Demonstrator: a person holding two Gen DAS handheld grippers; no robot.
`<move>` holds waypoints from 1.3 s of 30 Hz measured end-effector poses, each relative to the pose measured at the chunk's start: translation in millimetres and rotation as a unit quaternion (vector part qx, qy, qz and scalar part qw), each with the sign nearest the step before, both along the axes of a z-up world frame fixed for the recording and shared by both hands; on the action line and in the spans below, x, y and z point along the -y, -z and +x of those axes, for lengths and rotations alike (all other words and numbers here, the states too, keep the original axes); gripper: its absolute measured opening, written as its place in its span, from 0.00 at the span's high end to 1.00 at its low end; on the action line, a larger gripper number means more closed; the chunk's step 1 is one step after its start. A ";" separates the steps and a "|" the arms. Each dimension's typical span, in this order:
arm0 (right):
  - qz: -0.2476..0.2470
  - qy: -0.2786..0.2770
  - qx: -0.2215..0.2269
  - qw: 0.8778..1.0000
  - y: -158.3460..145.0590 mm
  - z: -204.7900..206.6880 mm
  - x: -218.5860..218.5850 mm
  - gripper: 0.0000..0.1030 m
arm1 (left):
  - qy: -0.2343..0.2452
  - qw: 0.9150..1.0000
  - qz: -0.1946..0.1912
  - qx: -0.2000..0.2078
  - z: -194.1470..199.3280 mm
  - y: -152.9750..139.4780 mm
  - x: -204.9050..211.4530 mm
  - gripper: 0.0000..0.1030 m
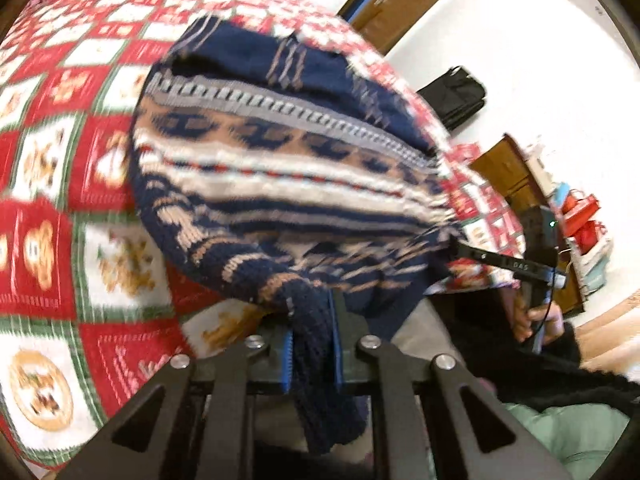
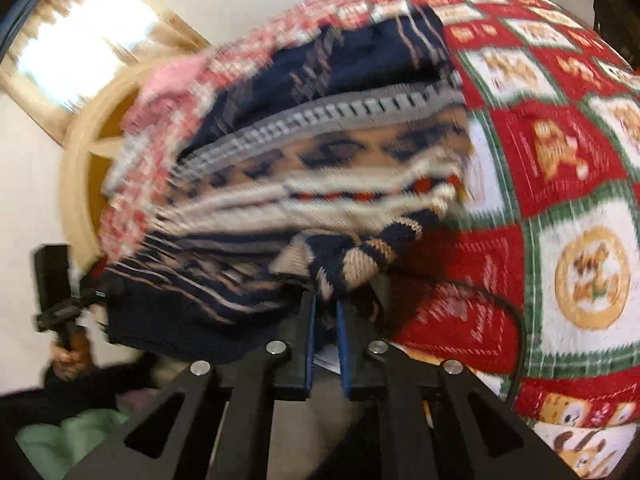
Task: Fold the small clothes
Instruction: 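Lay the hem over the collar with the left gripper while the right gripper holds the sweater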
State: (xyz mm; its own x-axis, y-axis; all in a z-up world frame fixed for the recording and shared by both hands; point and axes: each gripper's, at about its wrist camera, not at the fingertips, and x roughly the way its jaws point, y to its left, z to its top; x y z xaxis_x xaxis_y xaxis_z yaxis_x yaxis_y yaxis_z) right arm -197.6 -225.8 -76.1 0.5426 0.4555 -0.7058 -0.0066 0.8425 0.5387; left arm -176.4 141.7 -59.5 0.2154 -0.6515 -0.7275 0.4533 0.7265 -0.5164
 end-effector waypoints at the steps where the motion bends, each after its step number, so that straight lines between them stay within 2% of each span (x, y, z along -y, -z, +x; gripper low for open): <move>1: 0.011 0.001 0.016 1.000 -10.2 4.0 2.8 0.91 | 0.000 1.000 -0.006 0.010 3.4 -8.9 2.9 0.85; 4: 0.017 0.013 0.043 0.999 -28.6 19.3 7.8 0.91 | -0.005 0.999 -0.007 0.031 18.6 -24.3 16.3 0.85; 7: 0.030 0.036 0.047 0.998 -30.0 36.1 14.3 0.91 | -0.016 0.999 -0.026 0.034 41.1 -33.2 29.1 0.85; 9: 0.056 0.054 0.040 0.996 -25.8 36.9 22.1 0.91 | -0.030 0.998 -0.025 0.043 57.0 -37.1 35.8 0.85; 12: 0.088 0.065 0.020 0.994 -18.3 26.9 28.4 0.91 | -0.048 0.998 -0.037 0.025 82.0 -38.3 44.4 0.85; 14: 0.088 0.068 0.016 0.994 -14.8 14.6 34.0 0.78 | -0.056 0.997 -0.036 0.023 98.3 -38.6 54.5 0.85; 16: 0.104 0.088 0.029 0.990 -12.7 3.2 41.4 0.36 | -0.064 0.997 -0.033 0.020 112.5 -40.1 63.1 0.85; 17: 0.115 0.100 0.040 0.987 -12.0 -1.0 46.1 0.31 | -0.069 0.997 -0.033 0.017 121.1 -41.4 66.6 0.85; 21: 0.145 0.106 0.052 0.982 -14.9 -7.2 52.1 0.29 | -0.096 0.995 -0.022 0.016 162.6 -47.0 83.9 0.85; 25: 0.090 0.074 0.050 0.992 -22.7 -6.1 27.4 0.30 | -0.118 0.992 0.038 0.029 208.9 -36.8 102.6 0.86; 28: 0.052 0.025 0.058 0.997 -28.8 -0.4 -4.3 0.30 | -0.112 0.986 0.115 0.040 232.7 -26.0 108.0 0.84; 29: 0.043 0.002 0.062 0.997 -30.9 3.7 -18.2 0.30 | -0.109 0.985 0.127 0.032 236.8 -25.1 104.0 0.83; 30: 0.037 -0.017 0.063 0.997 -30.9 8.5 -29.6 0.30 | -0.105 0.987 0.122 0.024 238.6 -26.0 99.1 0.81; 31: 0.032 -0.034 0.063 0.997 -30.7 14.1 -40.8 0.30 | -0.100 0.989 0.104 0.017 238.9 -29.0 89.3 0.77; 32: 0.027 -0.057 0.061 0.996 -30.2 22.5 -55.8 0.30 | -0.097 0.991 0.091 0.017 238.6 -32.8 82.0 0.68; 34: 0.023 -0.086 0.057 0.994 -25.3 38.7 -75.3 0.30 | -0.093 0.991 0.084 0.041 228.0 -43.4 65.1 0.50; 36: 0.019 -0.088 0.048 0.995 -18.2 53.2 -87.3 0.30 | -0.065 0.991 0.092 0.075 212.1 -51.7 62.5 0.48; 37: 0.020 -0.086 0.040 0.995 -14.8 59.9 -89.7 0.30 | -0.038 0.991 0.099 0.085 206.1 -53.1 66.8 0.48; 39: 0.032 -0.081 0.023 0.996 -9.5 67.8 -85.8 0.30 | 0.038 0.985 0.122 0.118 182.7 -54.5 78.1 0.48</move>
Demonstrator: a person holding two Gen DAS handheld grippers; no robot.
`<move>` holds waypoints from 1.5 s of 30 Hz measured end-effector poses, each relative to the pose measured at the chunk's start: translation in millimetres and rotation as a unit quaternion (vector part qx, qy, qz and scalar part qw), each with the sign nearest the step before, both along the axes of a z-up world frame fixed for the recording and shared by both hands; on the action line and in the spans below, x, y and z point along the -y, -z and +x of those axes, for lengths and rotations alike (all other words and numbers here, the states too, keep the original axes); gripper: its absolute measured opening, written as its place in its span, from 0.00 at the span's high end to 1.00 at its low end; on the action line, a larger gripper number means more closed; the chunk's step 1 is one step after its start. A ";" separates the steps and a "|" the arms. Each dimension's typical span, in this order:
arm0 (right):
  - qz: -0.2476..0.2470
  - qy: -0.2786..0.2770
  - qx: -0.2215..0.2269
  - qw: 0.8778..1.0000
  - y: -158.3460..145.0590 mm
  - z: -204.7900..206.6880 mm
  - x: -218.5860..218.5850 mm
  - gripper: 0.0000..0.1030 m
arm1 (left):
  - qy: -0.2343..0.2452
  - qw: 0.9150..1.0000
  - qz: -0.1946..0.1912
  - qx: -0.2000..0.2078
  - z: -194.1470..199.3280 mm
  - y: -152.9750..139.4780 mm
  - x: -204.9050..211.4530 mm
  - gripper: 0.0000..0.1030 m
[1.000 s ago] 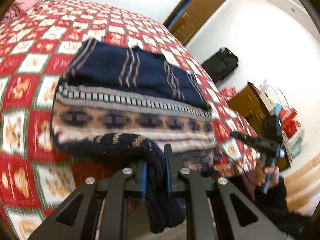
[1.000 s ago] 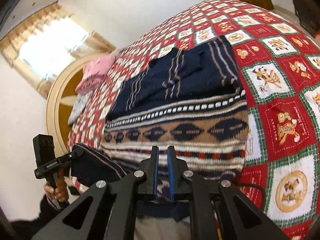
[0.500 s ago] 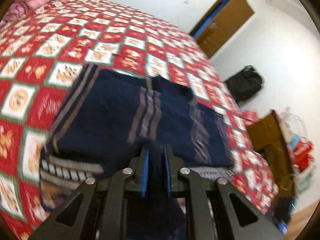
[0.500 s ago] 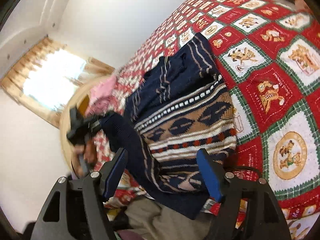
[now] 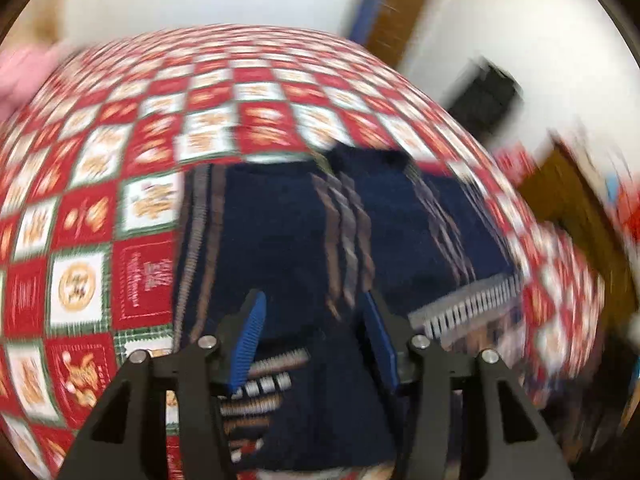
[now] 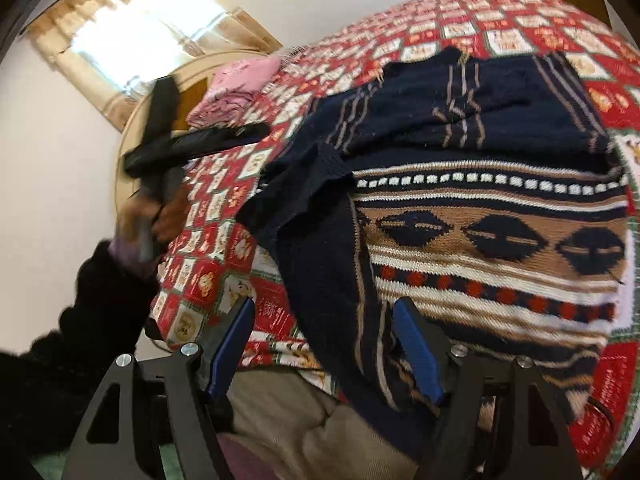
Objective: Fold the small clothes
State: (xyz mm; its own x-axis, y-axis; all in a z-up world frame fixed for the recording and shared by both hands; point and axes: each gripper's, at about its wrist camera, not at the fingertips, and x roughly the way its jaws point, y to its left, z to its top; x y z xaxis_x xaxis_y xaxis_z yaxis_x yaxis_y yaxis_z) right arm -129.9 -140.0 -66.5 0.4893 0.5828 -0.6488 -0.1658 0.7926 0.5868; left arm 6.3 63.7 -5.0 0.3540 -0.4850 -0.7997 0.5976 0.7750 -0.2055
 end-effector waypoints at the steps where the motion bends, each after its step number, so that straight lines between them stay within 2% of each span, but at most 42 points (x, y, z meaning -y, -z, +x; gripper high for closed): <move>1: 0.005 0.005 -0.006 1.000 1.8 2.2 3.2 0.30 | 0.039 0.999 0.025 0.028 -14.9 -0.4 7.3 0.48; 2: 0.009 0.011 -0.009 1.000 3.0 2.8 7.7 0.30 | 0.072 0.994 0.050 0.061 -27.0 -0.9 13.8 0.48; 3: 0.010 0.022 -0.012 1.000 4.0 3.2 14.0 0.30 | 0.112 0.985 0.082 0.106 -41.7 -1.1 21.5 0.48; 4: 0.010 0.030 -0.015 0.999 4.9 3.0 18.4 0.30 | 0.146 0.974 0.102 0.139 -52.2 -1.2 26.7 0.44; 5: 0.009 0.040 -0.018 0.999 6.3 2.5 23.9 0.30 | 0.194 0.958 0.120 0.175 -65.1 -0.6 33.1 0.39; 7: 0.017 0.063 -0.027 0.998 9.8 3.3 35.3 0.30 | 0.261 0.934 0.134 0.203 -72.7 0.0 43.9 0.34; 9: 0.033 0.083 -0.043 0.995 15.0 5.8 47.5 0.30 | 0.321 0.912 0.146 0.209 -72.3 0.5 55.3 0.33; 13: 0.045 0.113 -0.072 0.990 23.6 9.8 64.6 0.30 | 0.426 0.867 0.175 0.189 -65.2 9.7 84.2 0.33; 14: 0.044 0.118 -0.077 0.989 24.0 10.3 68.4 0.30 | 0.449 0.853 0.188 0.187 -62.5 13.9 92.3 0.33; 17: 0.040 0.138 -0.085 0.986 21.4 8.7 81.1 0.30 | 0.506 0.820 0.208 0.170 -61.1 23.6 110.9 0.33; 19: 0.042 0.156 -0.087 0.983 18.4 6.7 91.1 0.30 | 0.534 0.808 0.205 0.141 -60.3 33.4 123.7 0.33; 23: 0.052 0.192 -0.090 0.976 18.5 0.6 112.2 0.29 | 0.589 0.773 0.216 0.093 -71.6 60.0 135.1 0.36; 25: 0.058 0.208 -0.096 0.972 21.6 -0.8 121.1 0.30 | 0.599 0.765 0.228 0.071 -77.0 75.4 135.5 0.36; 27: 0.064 0.215 -0.098 0.970 24.9 0.3 125.9 0.30 | 0.587 0.779 0.205 0.078 -79.1 74.8 132.9 0.37; 28: 0.067 0.217 -0.098 0.969 26.1 0.7 126.7 0.30 | 0.572 0.796 0.188 0.071 -76.4 71.8 130.7 0.44; 31: 0.071 0.216 -0.094 0.969 28.7 2.2 126.0 0.29 | 0.497 0.857 0.128 0.032 -59.4 65.2 115.4 0.59; 32: 0.071 0.216 -0.092 0.969 28.9 2.1 125.5 0.29 | 0.464 0.878 0.111 0.033 -55.5 63.2 107.5 0.65; 33: 0.073 0.217 -0.090 0.969 30.0 0.5 123.8 0.29 | 0.436 0.894 0.096 0.032 -52.2 61.7 101.8 0.69; 35: 0.077 0.220 -0.090 0.968 31.7 -0.8 125.3 0.29 | 0.344 0.937 0.060 0.030 -46.3 58.7 88.8 0.82; 37: 0.078 0.226 -0.090 0.967 33.0 -1.5 127.3 0.29 | 0.270 0.962 0.037 0.019 -39.2 60.6 82.2 0.85; 39: 0.077 0.231 -0.088 0.966 31.4 -5.3 129.2 0.29 | 0.225 0.974 0.018 0.003 -39.1 63.8 75.9 0.86; 40: 0.076 0.229 -0.084 0.967 29.7 -7.1 129.1 0.29 | 0.208 0.978 0.021 0.002 -39.5 66.0 76.8 0.87; 43: 0.069 0.218 -0.068 0.971 23.0 -12.9 123.4 0.29 | 0.182 0.983 0.024 0.012 -47.6 62.6 80.3 0.88; 45: 0.063 0.202 -0.059 0.976 20.9 -14.6 115.5 0.30 | 0.162 0.987 -0.004 0.007 -39.4 51.4 77.5 0.89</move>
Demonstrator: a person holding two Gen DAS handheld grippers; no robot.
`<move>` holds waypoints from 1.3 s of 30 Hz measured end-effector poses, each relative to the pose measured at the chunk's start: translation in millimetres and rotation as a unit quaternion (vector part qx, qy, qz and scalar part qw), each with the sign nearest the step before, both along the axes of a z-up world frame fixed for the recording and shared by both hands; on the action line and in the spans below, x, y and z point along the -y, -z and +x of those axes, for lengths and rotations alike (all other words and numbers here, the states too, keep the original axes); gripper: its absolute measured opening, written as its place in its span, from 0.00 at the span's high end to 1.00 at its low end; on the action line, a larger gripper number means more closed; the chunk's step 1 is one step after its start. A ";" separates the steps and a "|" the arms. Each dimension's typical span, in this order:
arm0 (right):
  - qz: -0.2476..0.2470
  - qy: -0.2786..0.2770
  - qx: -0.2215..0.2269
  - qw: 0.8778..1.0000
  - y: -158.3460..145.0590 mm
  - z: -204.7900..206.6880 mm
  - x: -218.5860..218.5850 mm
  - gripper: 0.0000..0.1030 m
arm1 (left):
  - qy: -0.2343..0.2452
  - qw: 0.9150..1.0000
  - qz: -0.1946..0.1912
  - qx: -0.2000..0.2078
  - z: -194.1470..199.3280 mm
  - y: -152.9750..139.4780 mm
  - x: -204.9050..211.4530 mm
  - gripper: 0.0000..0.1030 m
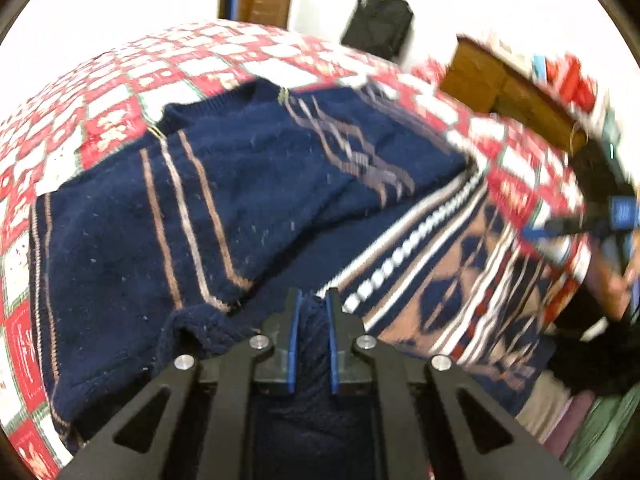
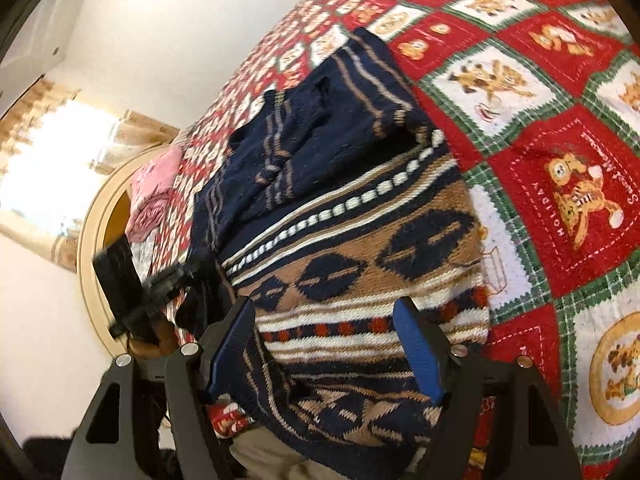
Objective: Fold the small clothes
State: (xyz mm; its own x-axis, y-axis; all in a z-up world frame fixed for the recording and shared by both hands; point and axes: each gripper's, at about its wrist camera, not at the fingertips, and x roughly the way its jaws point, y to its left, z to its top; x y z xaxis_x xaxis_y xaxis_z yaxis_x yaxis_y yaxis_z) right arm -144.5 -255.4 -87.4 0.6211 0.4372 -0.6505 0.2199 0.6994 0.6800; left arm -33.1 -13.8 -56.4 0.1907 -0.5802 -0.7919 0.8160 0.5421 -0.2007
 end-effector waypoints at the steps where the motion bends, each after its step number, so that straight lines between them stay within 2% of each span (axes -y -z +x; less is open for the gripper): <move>1: -0.003 -0.013 0.004 1.000 -0.1 0.8 -7.2 0.30 | -0.013 1.000 -0.016 -0.007 5.8 -7.1 -4.2 0.89; 6: 0.000 -0.074 0.016 0.997 -3.6 13.6 -38.4 0.30 | -0.107 0.989 -0.095 -0.035 46.7 -44.6 -23.0 0.91; 7: -0.004 -0.076 0.019 0.997 -6.5 15.7 -40.3 0.30 | -0.133 0.985 -0.102 -0.029 55.7 -49.2 -26.5 0.94; 11: -0.029 -0.050 0.034 0.998 -20.5 10.2 -25.8 0.30 | -0.227 0.967 -0.115 -0.018 97.9 -55.6 -38.6 0.95; 13: -0.034 -0.041 0.037 0.998 -24.4 1.9 -15.5 0.30 | -0.224 0.969 -0.109 0.001 108.2 -53.5 -39.9 0.95; 15: -0.036 -0.031 0.037 0.998 -24.9 -6.1 -9.3 0.30 | -0.163 0.979 -0.121 -0.003 106.6 -51.1 -41.1 0.95; 16: -0.034 -0.026 0.032 0.999 -21.8 -7.9 -5.2 0.30 | -0.115 0.985 -0.125 -0.012 100.0 -49.0 -40.6 0.95; 17: -0.030 -0.022 0.025 0.999 -17.8 -8.1 -3.7 0.30 | -0.065 0.992 -0.111 -0.010 88.8 -46.3 -37.4 0.95; 18: -0.025 -0.019 0.018 0.999 -13.4 -6.6 -3.4 0.30 | -0.027 0.996 -0.089 0.007 76.7 -45.0 -33.5 0.95; 19: -0.019 -0.018 0.011 1.000 -8.4 -3.9 -2.6 0.30 | 0.014 0.998 -0.057 0.036 62.4 -44.2 -28.3 0.89; 20: -0.013 -0.020 0.005 1.000 -4.5 0.5 -3.8 0.29 | 0.078 0.993 -0.004 0.086 39.6 -39.2 -22.8 0.82; 21: -0.010 -0.023 0.003 1.000 -2.2 4.6 -6.0 0.29 | 0.118 0.986 0.028 0.113 26.0 -35.9 -19.0 0.77; 22: -0.007 -0.027 0.002 1.000 -1.2 8.7 -8.4 0.29 | 0.170 0.973 0.063 0.142 9.8 -30.2 -16.8 0.64; 23: -0.004 -0.029 0.001 1.000 0.6 12.6 -11.8 0.29 | 0.213 0.960 0.086 0.162 -1.6 -25.4 -15.9 0.47; 25: 0.003 -0.034 0.000 0.999 0.6 20.0 -16.2 0.30 | 0.267 0.941 0.107 0.177 -11.1 -18.7 -15.7 0.28; 27: 0.006 -0.033 -0.004 0.999 -0.7 22.6 -16.7 0.29 | 0.298 0.931 0.123 0.169 -7.7 -11.9 -11.7 0.26; 31: -0.008 -0.027 -0.012 1.000 -4.1 17.8 -11.5 0.29 | 0.324 0.909 0.192 0.178 11.2 10.4 10.4 0.24; 36: 0.002 0.003 -0.017 1.000 -2.2 7.2 3.2 0.30 | 0.363 0.897 0.197 0.158 11.1 16.3 34.9 0.23; 37: 0.006 0.009 -0.017 1.000 -1.3 5.4 6.0 0.30 | 0.363 0.898 0.196 0.152 10.3 16.8 37.4 0.23; 39: 0.010 0.015 -0.019 1.000 0.4 3.7 9.7 0.30 | 0.346 0.911 0.186 0.125 12.5 18.7 38.3 0.27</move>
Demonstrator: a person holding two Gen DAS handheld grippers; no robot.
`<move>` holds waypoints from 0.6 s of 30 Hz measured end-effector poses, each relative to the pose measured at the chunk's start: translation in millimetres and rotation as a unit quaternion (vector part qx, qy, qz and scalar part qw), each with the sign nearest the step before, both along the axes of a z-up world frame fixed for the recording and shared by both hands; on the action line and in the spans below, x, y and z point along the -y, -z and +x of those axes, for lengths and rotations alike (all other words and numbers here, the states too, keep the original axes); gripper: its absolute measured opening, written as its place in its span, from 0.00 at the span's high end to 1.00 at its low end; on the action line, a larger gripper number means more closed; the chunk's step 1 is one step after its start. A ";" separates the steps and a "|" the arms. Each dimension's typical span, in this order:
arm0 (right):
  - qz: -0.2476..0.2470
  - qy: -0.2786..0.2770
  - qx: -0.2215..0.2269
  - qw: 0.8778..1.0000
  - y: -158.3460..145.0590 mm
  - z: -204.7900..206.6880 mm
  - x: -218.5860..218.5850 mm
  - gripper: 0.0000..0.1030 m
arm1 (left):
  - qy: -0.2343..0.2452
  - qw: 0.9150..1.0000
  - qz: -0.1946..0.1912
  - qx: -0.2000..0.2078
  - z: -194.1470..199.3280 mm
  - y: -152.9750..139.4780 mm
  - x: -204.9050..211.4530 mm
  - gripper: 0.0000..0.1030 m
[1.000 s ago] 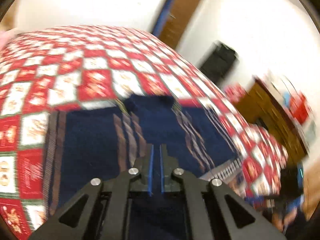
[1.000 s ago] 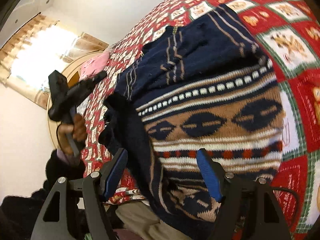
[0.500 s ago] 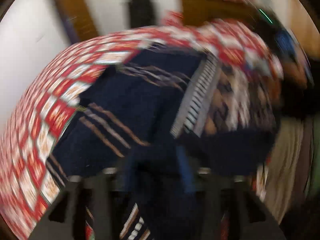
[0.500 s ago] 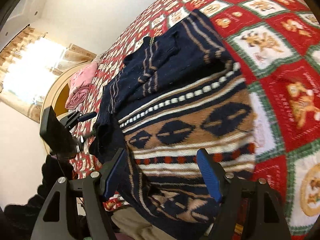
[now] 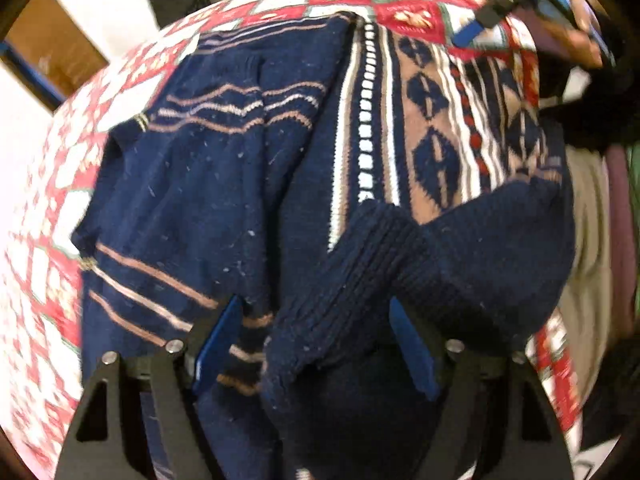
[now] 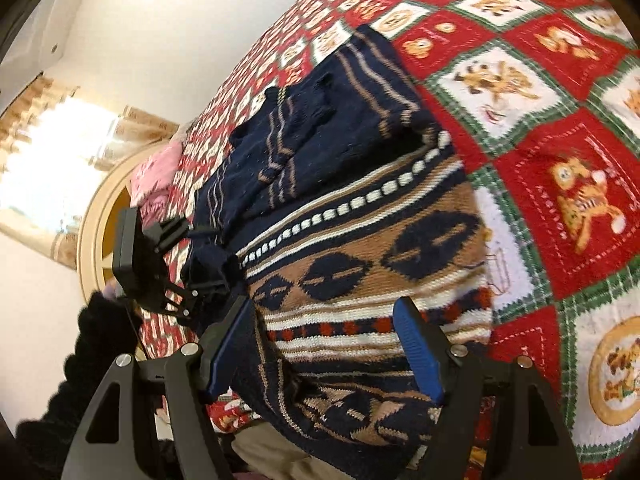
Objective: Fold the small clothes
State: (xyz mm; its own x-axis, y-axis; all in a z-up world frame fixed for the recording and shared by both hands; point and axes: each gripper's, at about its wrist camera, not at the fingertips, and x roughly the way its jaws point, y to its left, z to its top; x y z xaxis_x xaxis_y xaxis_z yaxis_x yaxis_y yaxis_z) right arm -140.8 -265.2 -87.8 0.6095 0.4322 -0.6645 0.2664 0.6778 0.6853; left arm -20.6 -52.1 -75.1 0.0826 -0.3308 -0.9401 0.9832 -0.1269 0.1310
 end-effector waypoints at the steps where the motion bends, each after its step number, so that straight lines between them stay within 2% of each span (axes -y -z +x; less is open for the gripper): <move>1: 0.001 0.003 -0.002 1.000 1.0 -0.1 1.0 0.29 | -0.015 1.000 -0.010 -0.008 -0.2 -0.6 -1.8 0.35; 2: 0.001 0.005 -0.003 1.000 1.8 0.0 2.1 0.29 | -0.032 0.999 -0.024 -0.021 -3.6 -3.1 -7.1 0.54; 4: 0.004 0.011 -0.001 1.000 3.3 -0.5 4.8 0.29 | -0.065 0.996 -0.043 -0.034 -12.8 -5.9 -15.6 0.75; 7: 0.016 0.024 -0.002 1.000 8.5 -1.4 10.2 0.29 | -0.144 0.986 -0.080 -0.010 -31.9 -5.2 -26.8 0.81; 9: 0.029 0.036 -0.004 0.999 11.8 -3.9 14.2 0.29 | -0.193 0.975 -0.105 -0.025 -29.7 -7.0 -31.7 0.82; 11: 0.037 0.048 0.002 0.998 11.8 -8.8 19.0 0.29 | -0.259 0.953 -0.145 -0.064 -15.9 -15.5 -38.3 0.83; 13: 0.038 0.060 0.007 0.997 10.3 -15.1 24.3 0.29 | -0.326 0.914 -0.211 -0.120 4.1 -36.1 -54.8 0.86; 14: 0.039 0.066 0.009 0.997 9.4 -18.5 27.8 0.30 | -0.363 0.885 -0.251 -0.148 19.9 -50.0 -67.4 0.87; 15: 0.040 0.070 0.012 0.997 8.2 -21.0 29.8 0.30 | -0.389 0.863 -0.277 -0.164 33.5 -59.8 -76.6 0.87; 17: 0.039 0.082 0.026 0.996 3.4 -26.9 36.0 0.30 | -0.454 0.804 -0.330 -0.195 62.9 -71.5 -103.3 0.87; 18: 0.038 0.087 0.032 0.995 1.9 -29.6 38.7 0.30 | -0.482 0.784 -0.342 -0.189 72.4 -72.6 -113.6 0.88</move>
